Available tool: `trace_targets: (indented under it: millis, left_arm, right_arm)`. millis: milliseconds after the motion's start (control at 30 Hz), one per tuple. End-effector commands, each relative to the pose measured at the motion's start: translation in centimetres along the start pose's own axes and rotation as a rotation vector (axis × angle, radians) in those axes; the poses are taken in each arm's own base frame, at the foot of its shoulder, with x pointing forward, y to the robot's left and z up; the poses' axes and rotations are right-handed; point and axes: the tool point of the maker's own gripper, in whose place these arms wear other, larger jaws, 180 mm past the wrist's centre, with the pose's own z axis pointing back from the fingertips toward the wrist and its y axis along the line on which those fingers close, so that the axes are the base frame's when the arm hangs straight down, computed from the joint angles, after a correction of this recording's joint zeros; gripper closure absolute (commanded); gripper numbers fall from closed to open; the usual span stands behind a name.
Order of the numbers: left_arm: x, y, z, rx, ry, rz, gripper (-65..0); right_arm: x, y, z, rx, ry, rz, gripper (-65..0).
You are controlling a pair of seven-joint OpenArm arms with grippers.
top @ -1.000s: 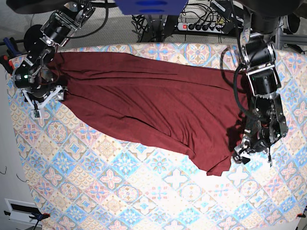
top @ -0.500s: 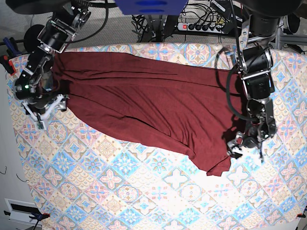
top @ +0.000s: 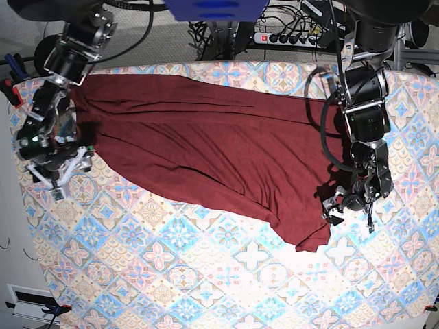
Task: Layout the t-shirt on the table in an organized manner, then fold the t-shirt properly
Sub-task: 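Grasp the shirt side edges with both grippers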
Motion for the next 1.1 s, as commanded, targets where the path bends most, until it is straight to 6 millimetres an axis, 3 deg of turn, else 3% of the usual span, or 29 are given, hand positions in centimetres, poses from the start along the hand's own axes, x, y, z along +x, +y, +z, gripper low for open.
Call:
trace_targets:
  millis: [0, 100, 267, 400, 633, 700, 833, 1067]
  left_arm:
    - [2.5, -0.1, 0.5, -0.001, -0.054, -0.012, -43.2]
    - [1.0, 0.5, -0.1, 0.017, -0.005, -0.006, -39.8]
    - [-1.9, 1.3, -1.2, 0.039, 0.095, 0.028, -14.5]
    - [-2.2, 1.8, -1.2, 0.056, 0.105, 0.008, -0.6]
    - [-2.2, 2.0, -1.1, 0.062, 0.112, -0.011, 0.0]
    - [-0.5, 1.7, -0.5, 0.056, 0.057, -0.035, 0.0]
    - [1.0, 1.5, 1.1, 0.054, -0.039, -0.099, 0.0]
    - [1.7, 0.8, 2.5, 0.015, -0.078, -0.087, 0.0]
  right_arm:
    - [1.8, -0.8, 0.7, -0.016, -0.06, 0.004, -50.2]
    - [1.8, -0.8, 0.7, -0.016, -0.06, 0.004, -50.2]
    - [1.9, -0.8, 0.7, -0.017, -0.062, 0.005, -50.2]
    - [1.9, -0.8, 0.8, -0.018, -0.063, 0.006, -50.2]
    - [2.0, -0.8, 0.8, -0.018, -0.064, 0.008, -50.2]
    - [2.0, -0.8, 0.8, -0.018, -0.064, 0.008, -50.2]
    - [2.1, -0.4, 0.7, -0.011, -0.062, 0.023, -50.2]
    - [3.3, 0.8, 0.4, 0.005, -0.048, 0.177, -50.2]
